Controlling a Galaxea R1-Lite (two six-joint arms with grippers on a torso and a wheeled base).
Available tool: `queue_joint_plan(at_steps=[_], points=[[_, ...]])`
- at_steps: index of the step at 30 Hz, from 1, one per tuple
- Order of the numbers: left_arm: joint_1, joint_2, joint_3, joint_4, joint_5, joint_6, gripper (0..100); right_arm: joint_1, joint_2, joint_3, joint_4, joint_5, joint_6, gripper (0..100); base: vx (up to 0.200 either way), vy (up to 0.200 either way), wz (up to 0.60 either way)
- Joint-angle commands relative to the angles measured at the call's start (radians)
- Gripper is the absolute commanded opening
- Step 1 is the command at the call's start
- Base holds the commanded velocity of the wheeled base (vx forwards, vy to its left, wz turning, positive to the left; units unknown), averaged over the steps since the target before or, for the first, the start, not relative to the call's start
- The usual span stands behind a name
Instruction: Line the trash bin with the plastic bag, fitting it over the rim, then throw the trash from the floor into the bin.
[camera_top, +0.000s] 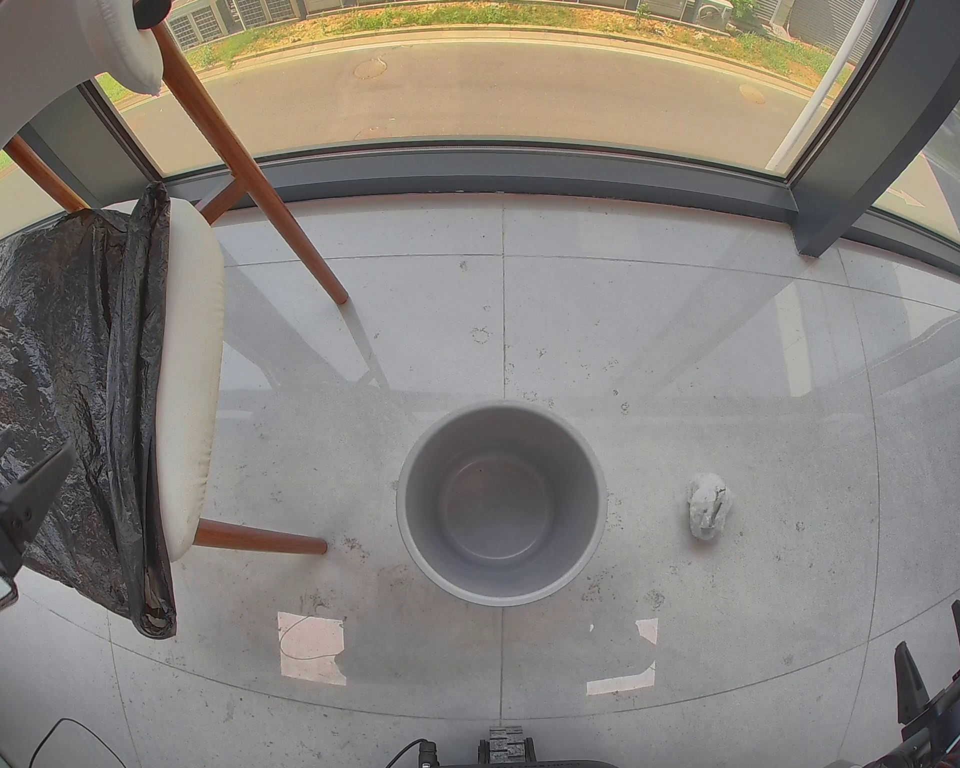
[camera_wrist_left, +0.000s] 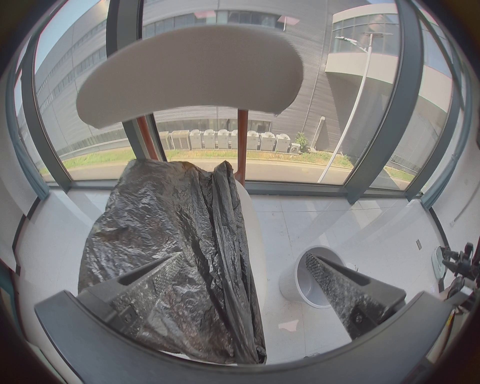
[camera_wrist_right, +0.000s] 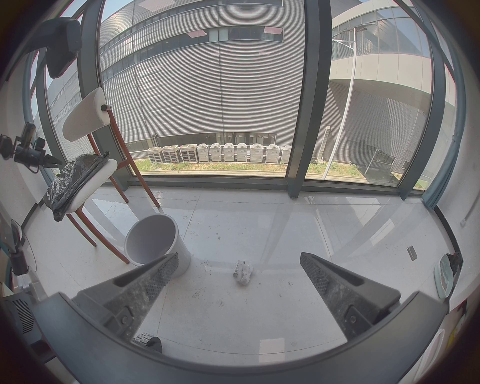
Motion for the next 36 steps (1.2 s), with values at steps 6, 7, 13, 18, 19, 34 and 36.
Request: queue_joint_plan(at_steps=[6, 7, 13, 18, 19, 34, 36], points=[[0.004, 0.314, -0.142, 0.011, 0.004, -0.023, 100, 0.000, -0.016, 0.016, 0.000, 0.000, 0.005, 100, 0.000, 0.000, 0.00], [0.005, 0.331, -0.147, 0.009, 0.007, -0.023, 100, 0.000, -0.016, 0.016, 0.000, 0.000, 0.005, 100, 0.000, 0.000, 0.00], [0.010, 0.446, -0.155, -0.107, 0.017, -0.024, 100, 0.000, -0.016, 0.016, 0.000, 0.000, 0.005, 100, 0.000, 0.000, 0.00], [0.030, 0.552, -0.175, -0.239, 0.037, -0.020, 100, 0.000, -0.016, 0.016, 0.000, 0.000, 0.003, 100, 0.000, 0.000, 0.00], [0.031, 0.565, -0.184, -0.250, 0.037, -0.020, 100, 0.000, -0.016, 0.016, 0.000, 0.000, 0.003, 100, 0.000, 0.000, 0.00], [0.033, 0.648, -0.193, -0.307, 0.039, -0.020, 0, 0.000, -0.016, 0.016, 0.000, 0.000, 0.005, 100, 0.000, 0.000, 0.00], [0.033, 0.645, -0.182, -0.307, 0.037, -0.020, 0, 0.000, -0.016, 0.016, 0.000, 0.000, 0.003, 100, 0.000, 0.000, 0.00]])
